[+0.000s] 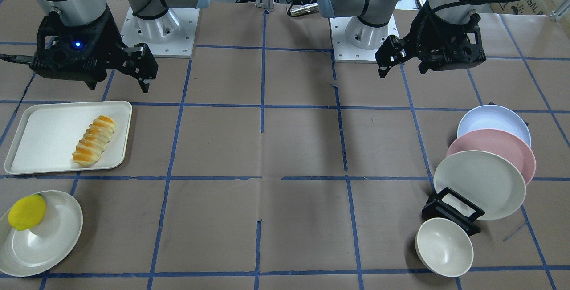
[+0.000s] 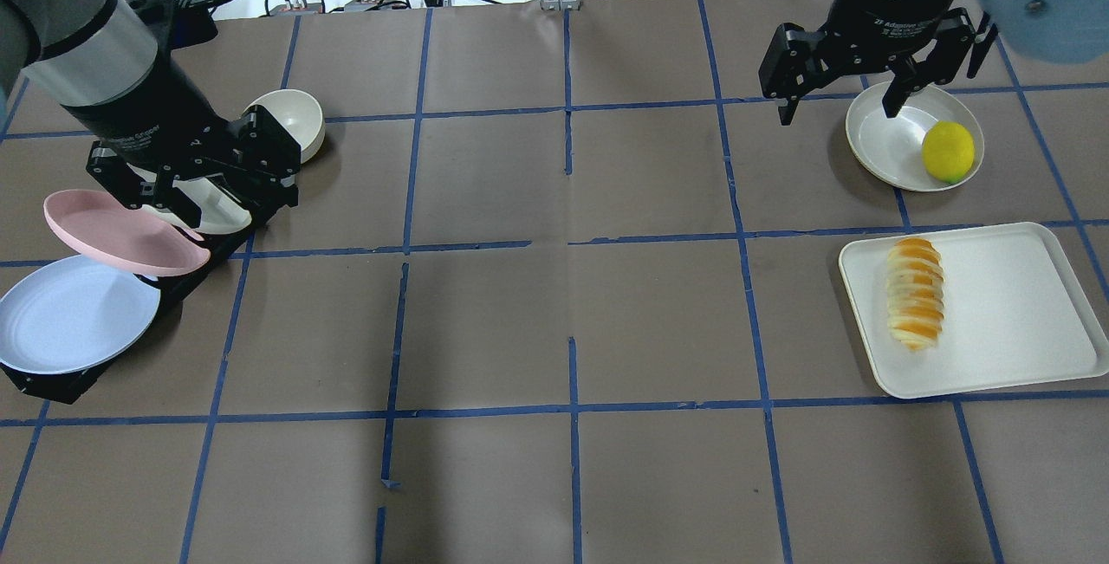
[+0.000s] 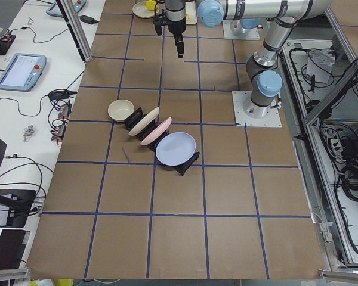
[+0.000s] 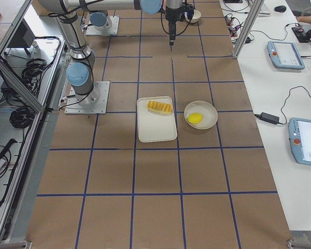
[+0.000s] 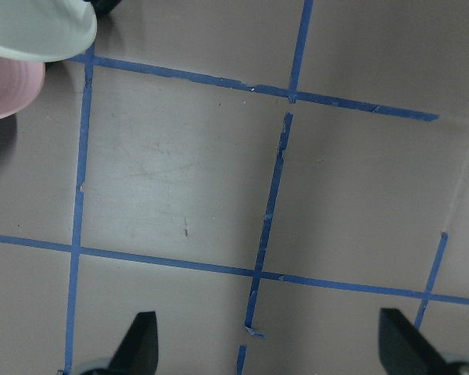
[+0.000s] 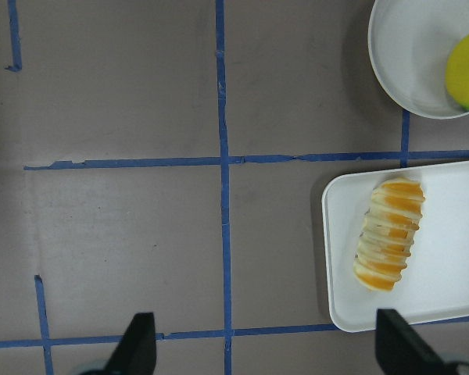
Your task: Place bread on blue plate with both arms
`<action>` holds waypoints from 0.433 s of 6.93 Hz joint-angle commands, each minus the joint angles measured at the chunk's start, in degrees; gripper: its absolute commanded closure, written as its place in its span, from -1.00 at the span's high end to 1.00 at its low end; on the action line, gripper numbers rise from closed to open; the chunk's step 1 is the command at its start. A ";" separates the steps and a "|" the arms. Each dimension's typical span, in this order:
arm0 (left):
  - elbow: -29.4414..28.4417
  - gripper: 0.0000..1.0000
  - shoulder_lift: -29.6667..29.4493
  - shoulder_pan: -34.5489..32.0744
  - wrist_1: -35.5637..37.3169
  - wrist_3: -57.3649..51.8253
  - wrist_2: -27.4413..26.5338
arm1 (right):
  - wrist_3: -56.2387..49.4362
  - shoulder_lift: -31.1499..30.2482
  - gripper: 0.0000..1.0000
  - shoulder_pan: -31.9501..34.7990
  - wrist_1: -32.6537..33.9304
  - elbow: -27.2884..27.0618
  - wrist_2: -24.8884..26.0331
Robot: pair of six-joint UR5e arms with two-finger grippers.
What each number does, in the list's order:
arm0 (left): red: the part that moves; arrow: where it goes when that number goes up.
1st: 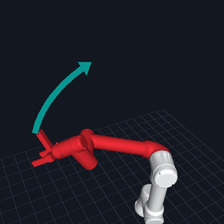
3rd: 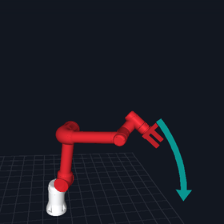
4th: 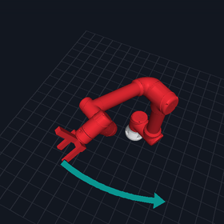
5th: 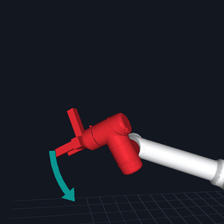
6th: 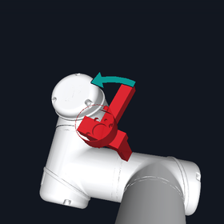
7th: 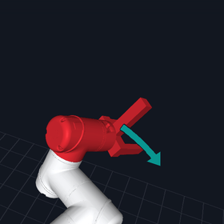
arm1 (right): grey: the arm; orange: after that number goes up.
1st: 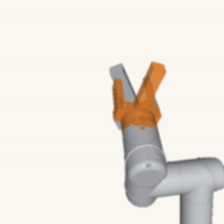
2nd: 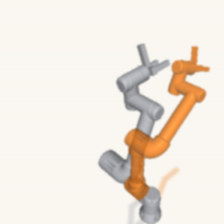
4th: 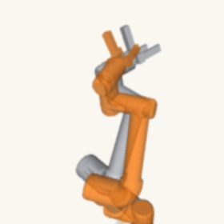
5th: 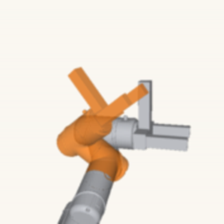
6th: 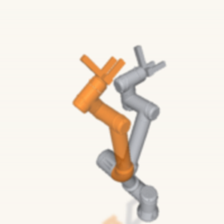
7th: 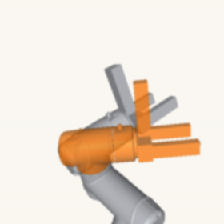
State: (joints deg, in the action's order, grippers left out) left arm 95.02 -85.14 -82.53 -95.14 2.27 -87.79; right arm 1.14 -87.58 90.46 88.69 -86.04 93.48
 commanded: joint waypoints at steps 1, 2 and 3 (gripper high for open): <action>0.26 1.00 -0.20 0.26 1.08 -4.34 -0.18 | -0.09 -0.04 1.00 -0.02 -0.01 -0.01 -0.05; 0.61 1.00 -0.38 2.09 5.53 -15.78 -0.97 | -0.35 0.04 1.00 -0.45 -1.84 0.86 -0.31; 0.87 1.00 -0.20 7.33 5.05 -25.81 -0.98 | -0.09 -0.13 1.00 -0.89 -6.99 3.48 -0.05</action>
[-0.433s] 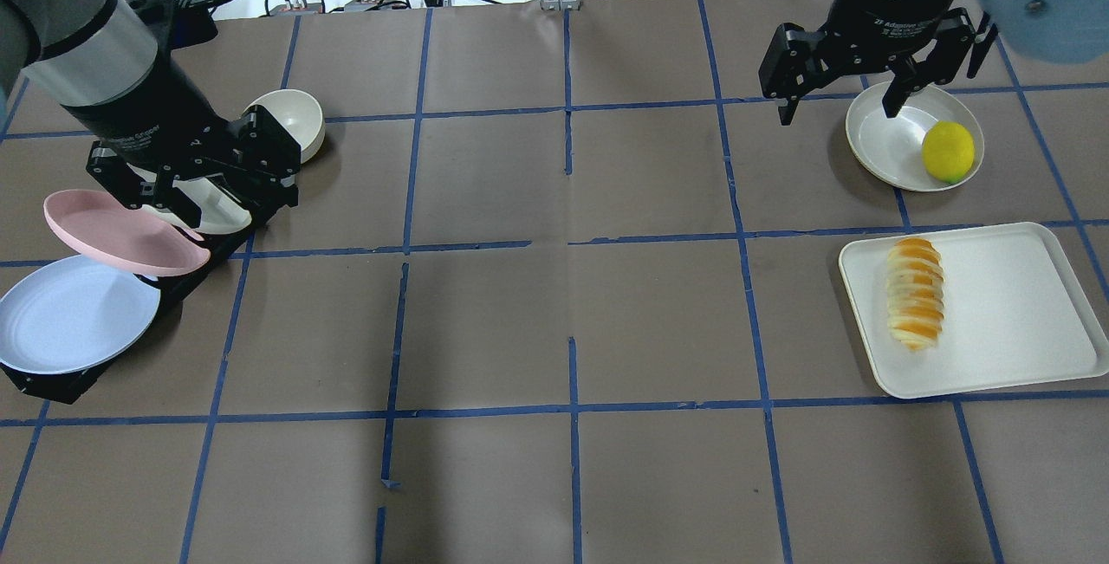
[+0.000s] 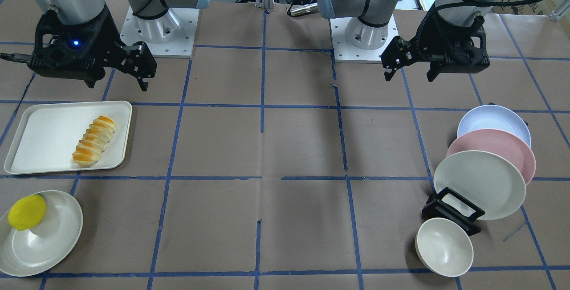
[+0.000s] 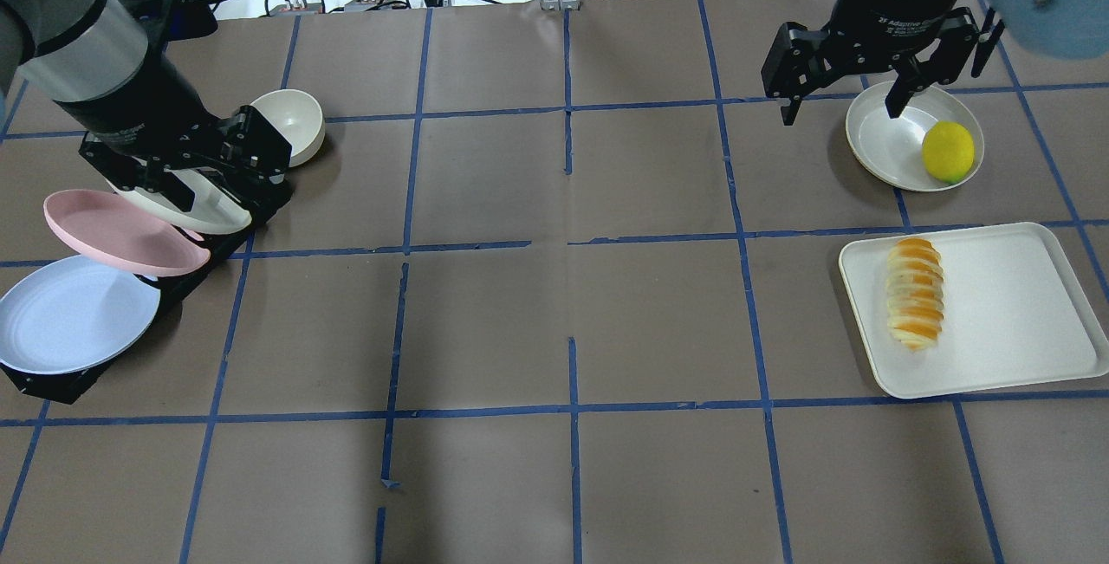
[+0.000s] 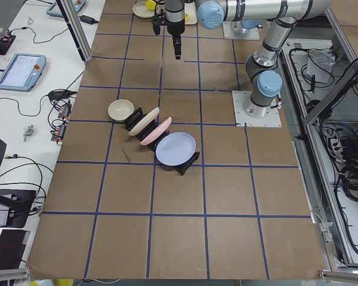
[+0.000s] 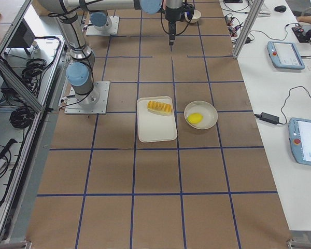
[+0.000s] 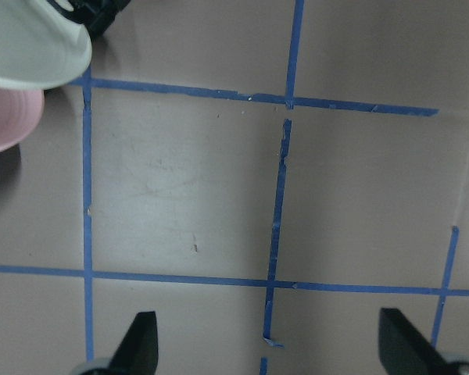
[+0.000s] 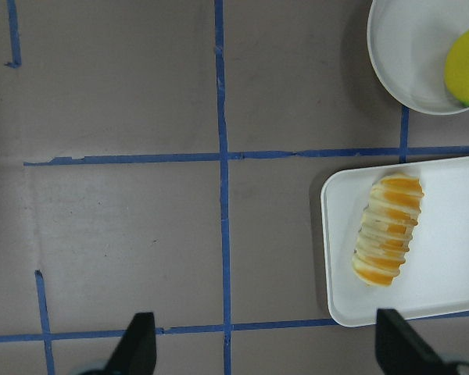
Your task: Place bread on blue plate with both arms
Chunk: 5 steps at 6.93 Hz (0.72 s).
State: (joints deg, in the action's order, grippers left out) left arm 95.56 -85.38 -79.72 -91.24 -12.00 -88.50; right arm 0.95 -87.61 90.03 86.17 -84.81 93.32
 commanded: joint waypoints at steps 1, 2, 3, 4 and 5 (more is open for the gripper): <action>0.33 1.00 -0.05 12.93 -0.15 -15.64 0.43 | 0.45 -0.02 1.00 -0.99 -6.34 4.37 0.45; 0.33 1.00 -0.40 19.97 -0.34 -25.51 0.70 | -0.07 0.68 0.99 -2.04 -4.54 3.78 3.15; 0.59 1.00 -1.88 26.39 -0.43 -33.09 0.87 | -3.90 1.47 0.99 -6.75 1.31 1.43 3.18; 1.03 1.00 -2.68 30.90 -0.26 -38.30 0.87 | -4.55 1.39 0.99 -14.80 3.98 -2.69 2.74; -0.10 1.00 -3.12 37.03 0.70 -48.62 0.70 | -4.73 0.96 0.99 -20.97 7.92 -7.51 2.65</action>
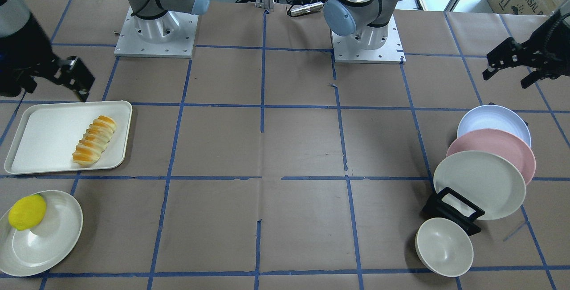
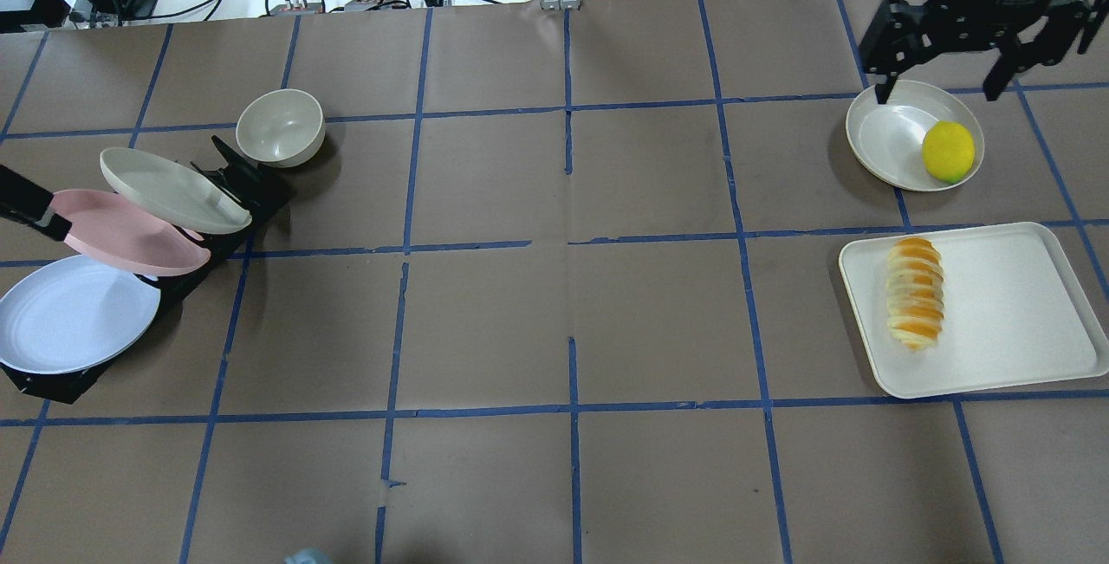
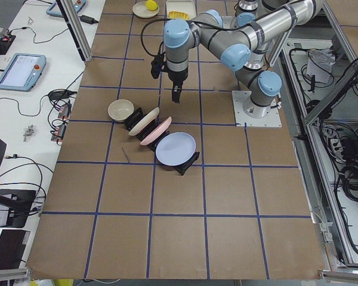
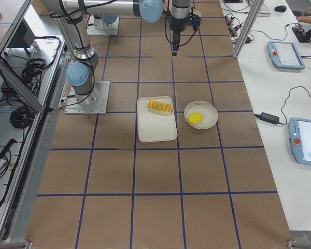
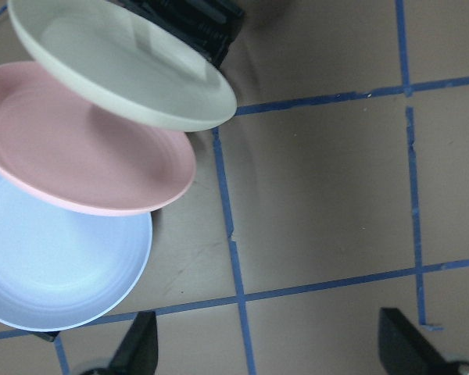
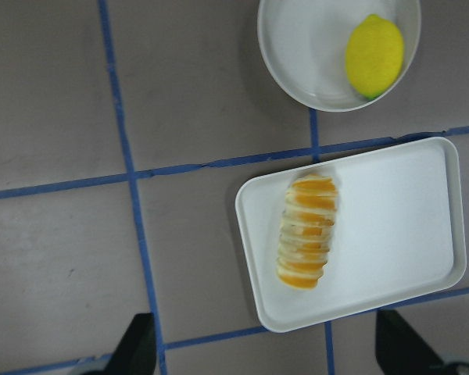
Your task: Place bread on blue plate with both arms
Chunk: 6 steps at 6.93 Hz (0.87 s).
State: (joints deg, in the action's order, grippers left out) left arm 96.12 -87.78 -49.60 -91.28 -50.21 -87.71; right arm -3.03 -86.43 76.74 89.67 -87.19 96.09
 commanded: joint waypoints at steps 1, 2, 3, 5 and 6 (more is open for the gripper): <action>-1.37 1.00 -2.03 13.07 1.37 -16.70 -0.18 | -1.01 -0.76 0.99 -9.40 6.73 -8.40 0.41; -2.07 1.00 -5.52 16.00 5.55 -19.99 0.78 | -2.40 -1.11 0.99 -11.07 6.75 -9.04 0.94; -4.43 1.00 -9.65 16.29 6.72 -20.45 2.53 | -2.33 -1.81 1.00 -12.56 6.92 -9.05 0.86; -10.75 1.00 -20.96 15.86 6.73 -20.19 5.60 | -1.37 -2.95 1.00 -13.81 5.61 -9.22 0.59; -12.95 1.00 -26.94 15.59 6.82 -20.28 8.67 | -0.32 -4.09 1.00 -13.98 5.87 -9.31 0.68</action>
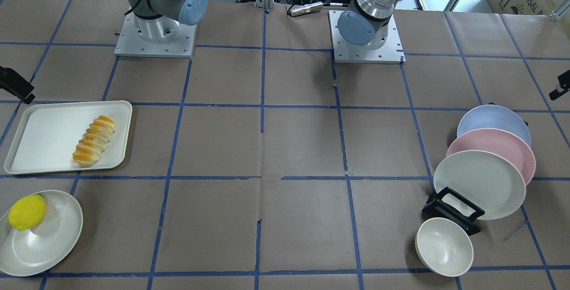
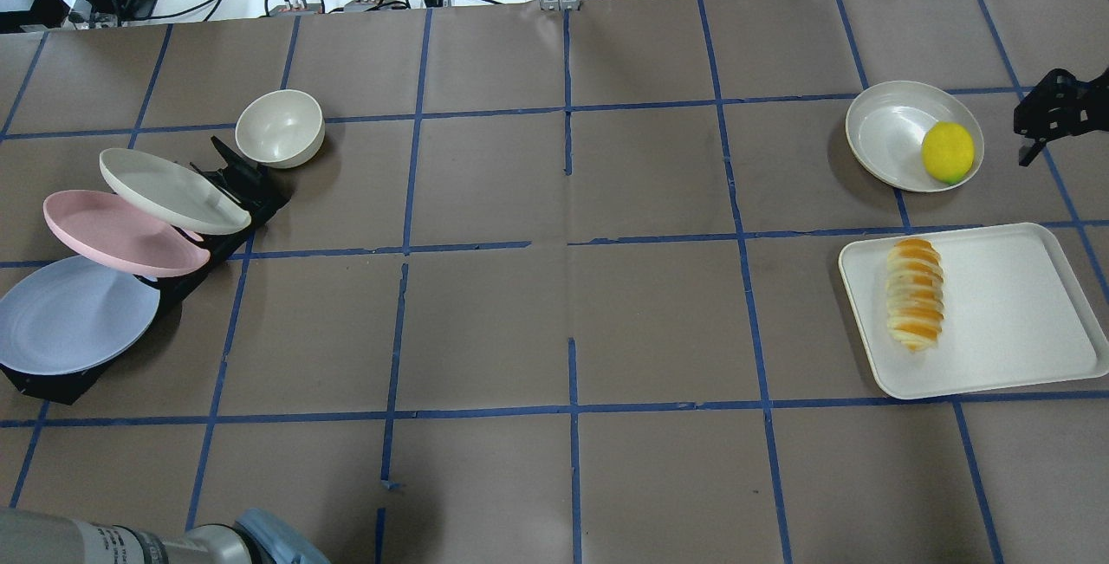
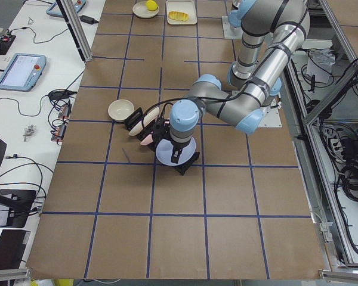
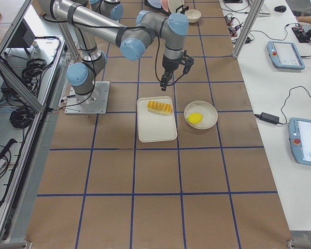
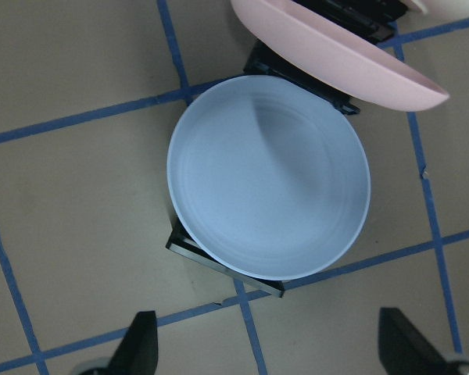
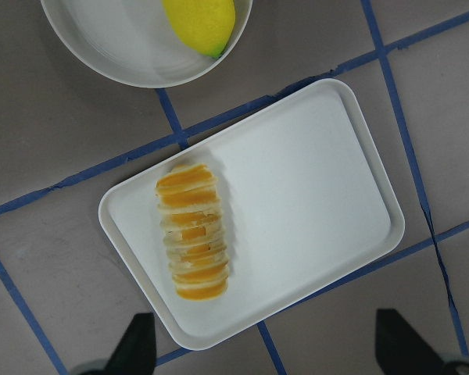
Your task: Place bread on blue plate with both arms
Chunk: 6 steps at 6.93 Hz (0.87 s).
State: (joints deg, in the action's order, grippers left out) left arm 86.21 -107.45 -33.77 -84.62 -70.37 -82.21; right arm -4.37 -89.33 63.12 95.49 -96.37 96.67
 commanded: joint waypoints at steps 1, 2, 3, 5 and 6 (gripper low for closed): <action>-4.98 1.00 -11.08 -1.20 1.02 -0.03 3.46 | 2.16 -1.37 1.00 -0.02 0.74 -1.70 -0.59; -5.52 1.00 -13.38 -2.77 1.03 0.32 3.64 | 2.52 -1.55 1.00 0.24 0.66 -4.33 -0.43; -5.52 1.00 -15.23 -4.70 1.73 0.67 3.64 | 3.48 -1.72 0.93 0.33 3.88 -5.92 0.01; -5.61 1.00 -18.84 -5.78 5.24 0.94 5.73 | 9.50 -3.03 0.95 0.33 7.69 -11.79 -0.07; -5.09 1.00 -19.20 -5.60 5.34 0.76 6.70 | 11.38 -3.13 0.95 0.33 13.09 -15.65 -0.51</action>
State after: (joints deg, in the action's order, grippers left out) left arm 80.78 -125.66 -39.31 -79.87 -69.44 -76.75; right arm 3.85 -91.94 63.45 103.96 -107.74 96.54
